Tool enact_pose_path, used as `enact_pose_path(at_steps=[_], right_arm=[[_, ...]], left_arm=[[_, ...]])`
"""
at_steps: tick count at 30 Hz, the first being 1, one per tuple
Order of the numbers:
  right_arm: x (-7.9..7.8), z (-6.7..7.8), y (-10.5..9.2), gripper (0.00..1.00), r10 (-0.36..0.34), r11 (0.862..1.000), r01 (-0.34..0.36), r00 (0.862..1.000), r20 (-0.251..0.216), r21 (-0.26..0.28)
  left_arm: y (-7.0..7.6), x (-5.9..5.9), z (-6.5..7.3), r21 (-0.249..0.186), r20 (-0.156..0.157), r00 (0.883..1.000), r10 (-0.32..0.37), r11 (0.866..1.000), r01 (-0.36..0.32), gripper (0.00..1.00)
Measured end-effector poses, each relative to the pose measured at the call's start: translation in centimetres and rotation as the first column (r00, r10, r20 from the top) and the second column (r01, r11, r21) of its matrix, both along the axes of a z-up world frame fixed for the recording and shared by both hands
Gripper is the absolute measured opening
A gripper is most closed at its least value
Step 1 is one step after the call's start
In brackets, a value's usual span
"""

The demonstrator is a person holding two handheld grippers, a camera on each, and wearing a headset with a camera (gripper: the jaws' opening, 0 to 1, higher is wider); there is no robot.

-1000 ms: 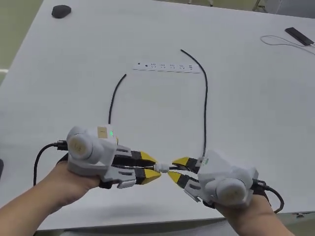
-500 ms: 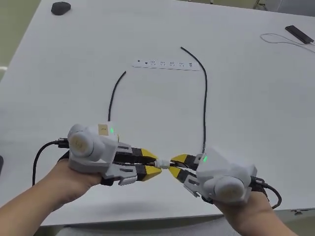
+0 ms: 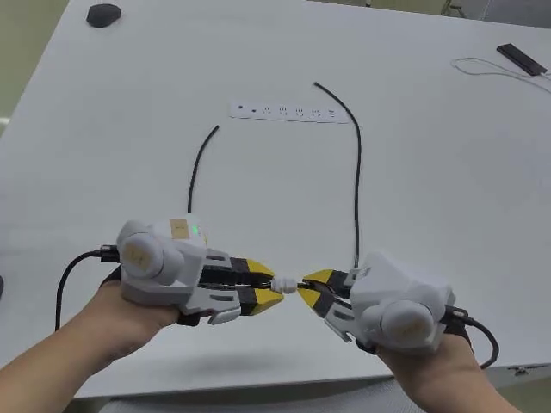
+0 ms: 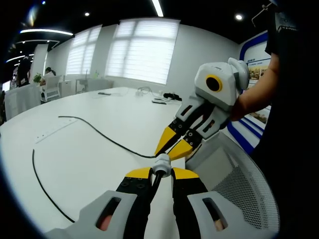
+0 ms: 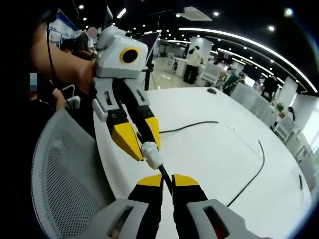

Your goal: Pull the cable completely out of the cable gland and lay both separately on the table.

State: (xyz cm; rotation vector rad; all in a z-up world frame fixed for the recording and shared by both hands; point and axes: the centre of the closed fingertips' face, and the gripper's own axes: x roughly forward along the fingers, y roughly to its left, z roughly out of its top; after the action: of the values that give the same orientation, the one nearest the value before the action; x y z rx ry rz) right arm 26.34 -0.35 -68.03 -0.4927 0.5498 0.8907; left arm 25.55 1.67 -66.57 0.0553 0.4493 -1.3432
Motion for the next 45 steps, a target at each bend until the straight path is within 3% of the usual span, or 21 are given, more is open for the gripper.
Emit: enact_pose_path(at_steps=[9, 11, 13, 18, 21, 23, 25, 27, 28, 29, 34, 42, 45], right_arm=[[1.1, -0.7, -2.3, 0.0, -0.099, 0.995, 0.099, 0.995, -0.035, 0.009], [1.2, -1.0, -3.0, 0.0, -0.14, 0.989, 0.142, 0.988, -0.072, 0.032], [1.5, -1.2, -3.7, 0.0, -0.158, 0.986, 0.161, 0.984, -0.076, 0.034], [1.8, -2.3, -5.4, 0.0, -0.241, 0.967, 0.249, 0.961, -0.134, 0.049], [1.9, -3.7, -6.8, 0.0, -0.309, 0.944, 0.324, 0.933, -0.187, 0.057], [2.1, -4.2, -7.3, 0.01, -0.329, 0.936, 0.347, 0.923, -0.198, 0.06], [2.0, -5.1, -8.2, 0.01, -0.376, 0.918, 0.394, 0.899, -0.227, 0.042], [2.1, -6.2, -9.0, 0.01, -0.426, 0.891, 0.452, 0.864, -0.267, 0.04], [1.9, -6.8, -9.5, 0.01, -0.462, 0.868, 0.495, 0.833, -0.306, 0.037], [1.9, -7.0, -9.8, 0.01, -0.476, 0.858, 0.513, 0.82, -0.318, 0.039], [1.7, -7.0, -9.4, 0.01, -0.445, 0.877, 0.479, 0.841, -0.308, 0.041], [1.7, -6.4, -9.3, 0.03, -0.433, 0.881, 0.469, 0.853, -0.293, 0.063], [1.5, -6.2, -9.3, 0.03, -0.411, 0.895, 0.441, 0.87, -0.273, 0.059]], left_arm=[[0.3, 0.6, 0.3, -0.01, -0.001, 1.0, 0.02, 1.0, -0.02, 0.15], [0.5, 0.6, 0.3, -0.01, -0.003, 1.0, 0.022, 1.0, -0.022, 0.15], [0.7, 0.7, 0.3, -0.013, -0.004, 1.0, 0.027, 1.0, -0.027, 0.15], [0.6, 0.4, 0.4, -0.008, 0.002, 1.0, 0.022, 1.0, -0.022, 0.15], [0.5, 0.3, 0.3, 0.009, 0.022, 0.999, 0.023, 1.0, -0.023, 0.15], [0.3, 0.1, 0.5, 0.006, 0.022, 1.0, 0.022, 1.0, -0.022, 0.15], [0.1, -0.2, 0.4, 0.009, 0.021, 1.0, 0.02, 1.0, -0.02, 0.15], [0.0, -0.3, 0.3, 0.014, 0.018, 1.0, 0.021, 1.0, -0.022, 0.15], [0.1, -0.3, 0.1, 0.016, 0.007, 1.0, 0.026, 1.0, -0.026, 0.15], [0.1, -0.3, -0.1, 0.016, 0.006, 1.0, 0.029, 0.999, -0.029, 0.15], [0.4, -0.4, -0.4, 0.027, 0.001, 0.999, 0.034, 0.999, -0.034, 0.15], [0.7, -0.3, -0.3, 0.023, -0.009, 0.999, 0.044, 0.999, -0.044, 0.15], [0.8, -0.1, -0.2, 0.018, -0.013, 0.999, 0.049, 0.999, -0.048, 0.15]])
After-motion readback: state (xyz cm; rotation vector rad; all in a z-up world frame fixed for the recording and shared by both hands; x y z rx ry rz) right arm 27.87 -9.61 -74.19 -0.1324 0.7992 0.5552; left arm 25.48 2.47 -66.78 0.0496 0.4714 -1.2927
